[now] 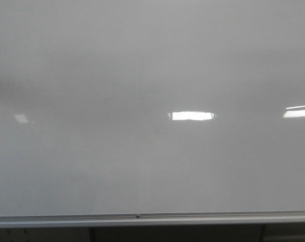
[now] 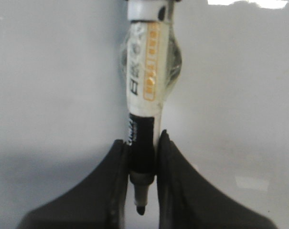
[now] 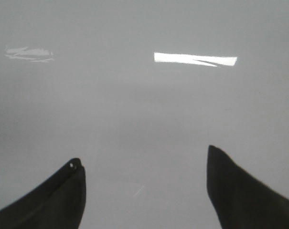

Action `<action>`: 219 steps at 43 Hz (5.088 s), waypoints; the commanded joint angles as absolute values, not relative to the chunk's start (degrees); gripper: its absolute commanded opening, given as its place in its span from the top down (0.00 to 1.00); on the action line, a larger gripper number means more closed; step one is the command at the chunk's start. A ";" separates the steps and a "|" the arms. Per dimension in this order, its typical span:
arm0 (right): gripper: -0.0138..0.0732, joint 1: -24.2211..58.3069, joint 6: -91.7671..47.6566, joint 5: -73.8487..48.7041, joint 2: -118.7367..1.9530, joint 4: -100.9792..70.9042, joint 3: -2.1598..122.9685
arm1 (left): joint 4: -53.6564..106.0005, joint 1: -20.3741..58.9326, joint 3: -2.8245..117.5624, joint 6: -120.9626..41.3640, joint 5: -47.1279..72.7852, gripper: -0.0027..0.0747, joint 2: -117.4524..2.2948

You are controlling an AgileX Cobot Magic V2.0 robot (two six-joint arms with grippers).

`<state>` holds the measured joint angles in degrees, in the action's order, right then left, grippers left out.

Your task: Write number 0 on whiteboard

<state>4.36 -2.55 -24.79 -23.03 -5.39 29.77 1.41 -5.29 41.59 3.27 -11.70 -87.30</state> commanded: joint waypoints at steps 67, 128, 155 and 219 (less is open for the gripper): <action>0.16 11.35 -51.10 -69.07 -75.19 -70.37 56.23 | 53.60 24.92 54.28 -58.06 68.96 0.99 -77.21; 0.86 20.49 -51.10 -75.41 -85.90 -66.76 62.75 | 54.94 24.92 54.62 -59.88 68.63 0.99 -77.21; 0.92 20.44 -49.56 -75.62 -85.56 -58.26 62.75 | 56.28 24.92 54.62 -59.88 67.99 0.10 -77.21; 0.91 15.70 -6.89 -35.07 -74.21 -0.90 77.51 | 56.07 24.92 54.62 -59.88 66.98 0.99 -77.21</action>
